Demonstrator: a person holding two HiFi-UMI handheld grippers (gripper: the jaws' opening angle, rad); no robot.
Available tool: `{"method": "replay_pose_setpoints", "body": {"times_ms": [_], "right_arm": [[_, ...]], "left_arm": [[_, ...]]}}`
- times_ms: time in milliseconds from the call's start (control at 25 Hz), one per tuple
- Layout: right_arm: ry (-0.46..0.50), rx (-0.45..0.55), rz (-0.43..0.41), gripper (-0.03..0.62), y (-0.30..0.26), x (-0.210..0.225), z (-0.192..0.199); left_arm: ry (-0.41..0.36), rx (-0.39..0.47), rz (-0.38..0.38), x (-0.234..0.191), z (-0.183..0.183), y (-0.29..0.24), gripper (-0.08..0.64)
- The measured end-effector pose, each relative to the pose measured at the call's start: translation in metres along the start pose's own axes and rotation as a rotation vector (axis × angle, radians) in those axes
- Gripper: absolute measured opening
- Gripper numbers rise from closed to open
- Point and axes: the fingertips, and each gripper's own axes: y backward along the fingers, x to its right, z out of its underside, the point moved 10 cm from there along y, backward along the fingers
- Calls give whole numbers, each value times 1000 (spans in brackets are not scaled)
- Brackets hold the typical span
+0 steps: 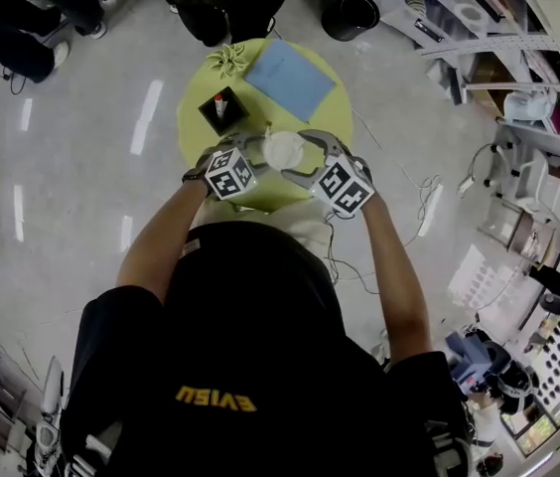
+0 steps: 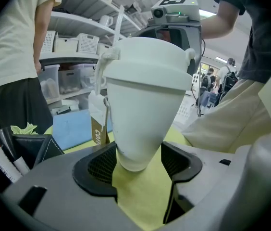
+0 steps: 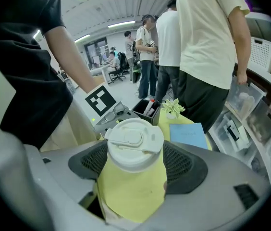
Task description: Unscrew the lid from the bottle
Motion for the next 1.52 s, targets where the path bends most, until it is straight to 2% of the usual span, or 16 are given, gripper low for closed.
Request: {"method": "replay_pose_setpoints", "body": {"times_ms": [80, 120, 200, 480, 600, 680, 840, 1000, 1520], "right_arm": [[-72, 20, 8, 370, 4, -7, 5], [-118, 37, 8, 408, 5, -10, 5], [-215, 80, 36, 423, 6, -17, 5], [-540, 276, 427, 422, -8, -48, 10], [-586, 285, 552, 420, -20, -57, 11], [-587, 278, 600, 420, -26, -59, 7], [-589, 264, 602, 420, -31, -55, 5], [-546, 235, 577, 413, -26, -52, 8], [-465, 227, 501, 413, -24, -46, 10]], "left_arm": [[-2, 2, 4, 3, -2, -3, 301], [-2, 2, 3, 2, -1, -3, 301], [4, 1, -3, 1, 0, 0, 299], [10, -1, -3, 3, 0, -2, 299], [7, 0, -5, 3, 1, -2, 298], [3, -2, -5, 2, 2, -1, 296], [5, -5, -7, 2, 3, 0, 295], [1, -15, -15, 6, -1, -1, 293], [-18, -9, -18, 4, 1, -2, 288]]}}
